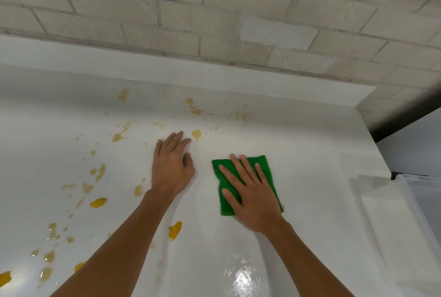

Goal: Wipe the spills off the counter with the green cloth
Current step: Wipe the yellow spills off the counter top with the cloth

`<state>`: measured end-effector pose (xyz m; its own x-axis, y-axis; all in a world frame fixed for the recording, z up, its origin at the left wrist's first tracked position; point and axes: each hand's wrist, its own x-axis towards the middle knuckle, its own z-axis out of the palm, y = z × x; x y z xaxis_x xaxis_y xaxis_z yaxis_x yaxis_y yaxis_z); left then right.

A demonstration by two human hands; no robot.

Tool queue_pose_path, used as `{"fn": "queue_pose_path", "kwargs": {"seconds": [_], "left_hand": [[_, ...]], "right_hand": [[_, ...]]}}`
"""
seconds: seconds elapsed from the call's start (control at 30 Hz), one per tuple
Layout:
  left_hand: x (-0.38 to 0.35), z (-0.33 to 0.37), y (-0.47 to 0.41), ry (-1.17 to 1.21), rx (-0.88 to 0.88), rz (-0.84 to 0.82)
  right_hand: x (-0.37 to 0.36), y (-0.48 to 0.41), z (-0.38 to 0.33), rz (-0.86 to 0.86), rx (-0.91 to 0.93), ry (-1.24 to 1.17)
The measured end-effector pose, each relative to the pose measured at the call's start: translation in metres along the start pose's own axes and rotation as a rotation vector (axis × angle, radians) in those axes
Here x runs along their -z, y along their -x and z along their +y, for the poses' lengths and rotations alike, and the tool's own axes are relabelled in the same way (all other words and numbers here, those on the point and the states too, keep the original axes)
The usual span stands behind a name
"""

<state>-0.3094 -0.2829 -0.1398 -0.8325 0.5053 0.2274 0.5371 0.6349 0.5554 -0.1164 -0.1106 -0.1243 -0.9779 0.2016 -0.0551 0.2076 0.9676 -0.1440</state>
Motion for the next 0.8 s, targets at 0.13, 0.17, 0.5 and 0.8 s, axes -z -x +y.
{"fn": "queue_pose_path", "kwargs": {"seconds": [0.13, 0.17, 0.5, 0.8], "left_hand": [[-0.002, -0.001, -0.016, 0.017, -0.005, -0.026], [-0.003, 0.000, -0.019, 0.002, -0.001, -0.026], [-0.004, 0.004, -0.016, -0.133, 0.008, -0.039], [-0.006, 0.006, -0.017, -0.149, 0.025, -0.018]], "right_hand": [[0.004, -0.033, 0.022, 0.053, -0.276, -0.010], [0.004, -0.049, 0.020, 0.063, -0.316, -0.021], [0.009, -0.028, 0.040, -0.011, 0.071, 0.009], [0.008, -0.099, 0.032, 0.028, -0.185, -0.035]]}}
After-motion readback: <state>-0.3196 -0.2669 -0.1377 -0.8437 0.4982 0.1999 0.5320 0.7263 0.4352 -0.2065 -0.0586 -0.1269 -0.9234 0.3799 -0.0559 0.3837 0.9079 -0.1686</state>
